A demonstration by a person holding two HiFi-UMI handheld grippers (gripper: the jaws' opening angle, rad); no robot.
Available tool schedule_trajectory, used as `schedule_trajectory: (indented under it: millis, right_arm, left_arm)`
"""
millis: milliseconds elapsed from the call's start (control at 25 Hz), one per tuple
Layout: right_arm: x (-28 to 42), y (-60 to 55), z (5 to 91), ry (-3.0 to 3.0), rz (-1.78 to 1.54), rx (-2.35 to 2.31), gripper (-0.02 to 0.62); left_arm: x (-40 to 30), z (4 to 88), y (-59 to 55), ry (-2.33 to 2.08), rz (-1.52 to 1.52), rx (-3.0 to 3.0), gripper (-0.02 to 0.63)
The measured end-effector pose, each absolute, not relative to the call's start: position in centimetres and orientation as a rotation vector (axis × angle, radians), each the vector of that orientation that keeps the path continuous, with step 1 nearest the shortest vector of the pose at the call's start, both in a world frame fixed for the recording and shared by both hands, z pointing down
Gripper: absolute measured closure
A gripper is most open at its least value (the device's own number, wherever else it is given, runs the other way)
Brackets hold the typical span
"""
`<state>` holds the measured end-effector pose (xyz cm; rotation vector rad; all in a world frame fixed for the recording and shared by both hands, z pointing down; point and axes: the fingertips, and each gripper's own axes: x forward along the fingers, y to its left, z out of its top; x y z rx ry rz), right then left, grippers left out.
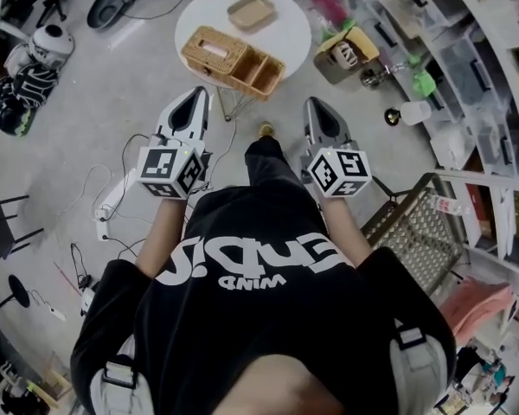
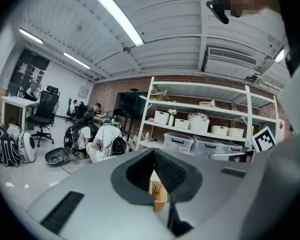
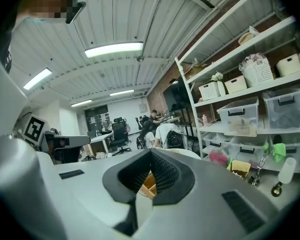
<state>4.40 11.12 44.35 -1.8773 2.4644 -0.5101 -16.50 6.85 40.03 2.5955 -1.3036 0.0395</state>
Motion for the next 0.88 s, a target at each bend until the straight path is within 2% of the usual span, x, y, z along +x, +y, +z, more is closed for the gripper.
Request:
schedule_trajectory:
  millis: [520,880]
  right_arm:
    - [11.8,-4.8,43.5,2.552,-0.56,-1.777,0.597]
    - [14.2,-12.6,44.4,2.627,-0.602,-1.673,0.597]
  left_arm:
    - [-9.4,39.4,-8.3,-1.413,0.039,2.516,0.607]
    - [-7.4,40.5,-13.5,-1.504,0.086,2.412,0.607]
